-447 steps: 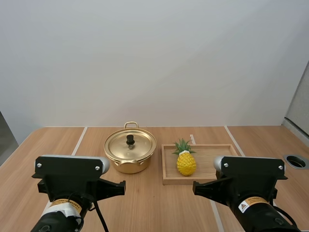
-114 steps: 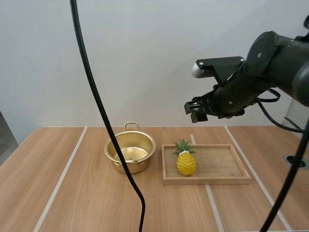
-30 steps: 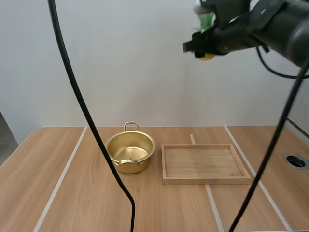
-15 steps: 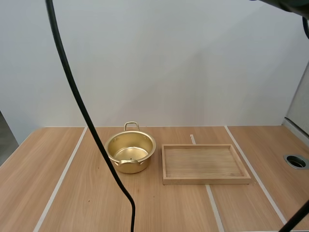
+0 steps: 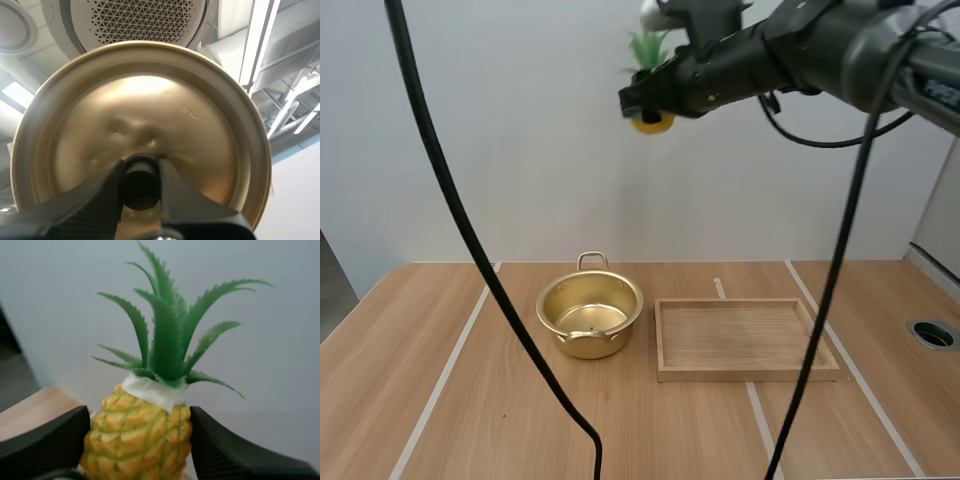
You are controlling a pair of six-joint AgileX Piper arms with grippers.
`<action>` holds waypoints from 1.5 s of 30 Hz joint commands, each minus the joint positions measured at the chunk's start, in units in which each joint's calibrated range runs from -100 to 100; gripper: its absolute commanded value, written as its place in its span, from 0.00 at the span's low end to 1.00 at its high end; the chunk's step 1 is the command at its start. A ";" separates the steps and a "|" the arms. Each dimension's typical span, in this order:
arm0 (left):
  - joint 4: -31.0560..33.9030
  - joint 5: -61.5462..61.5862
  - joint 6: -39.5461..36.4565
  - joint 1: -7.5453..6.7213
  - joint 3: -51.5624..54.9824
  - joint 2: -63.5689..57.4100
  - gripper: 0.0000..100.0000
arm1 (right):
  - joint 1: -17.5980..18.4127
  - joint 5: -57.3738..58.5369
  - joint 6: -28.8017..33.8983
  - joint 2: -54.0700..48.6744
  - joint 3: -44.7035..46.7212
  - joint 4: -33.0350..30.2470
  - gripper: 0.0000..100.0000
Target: Open the pot, put the pineapple inside, and close it
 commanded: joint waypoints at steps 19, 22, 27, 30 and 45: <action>1.88 5.82 0.12 -0.11 0.00 -2.62 0.00 | 4.26 34.86 -4.25 30.28 -5.95 -7.39 0.00; 1.88 6.82 0.12 -0.11 0.00 -2.62 0.00 | 4.26 34.86 -4.25 32.09 -5.95 -7.39 0.00; 1.88 6.82 0.12 -0.11 0.00 -2.62 0.00 | 4.70 34.86 -4.88 35.34 -5.95 -7.39 0.00; 1.88 6.82 0.12 -0.11 0.00 -2.62 0.00 | 5.47 34.78 -5.77 37.25 -5.95 -7.51 0.00; 2.84 8.81 0.12 -0.11 0.00 -2.62 0.00 | 8.56 25.22 -2.45 42.19 -5.95 -20.23 0.00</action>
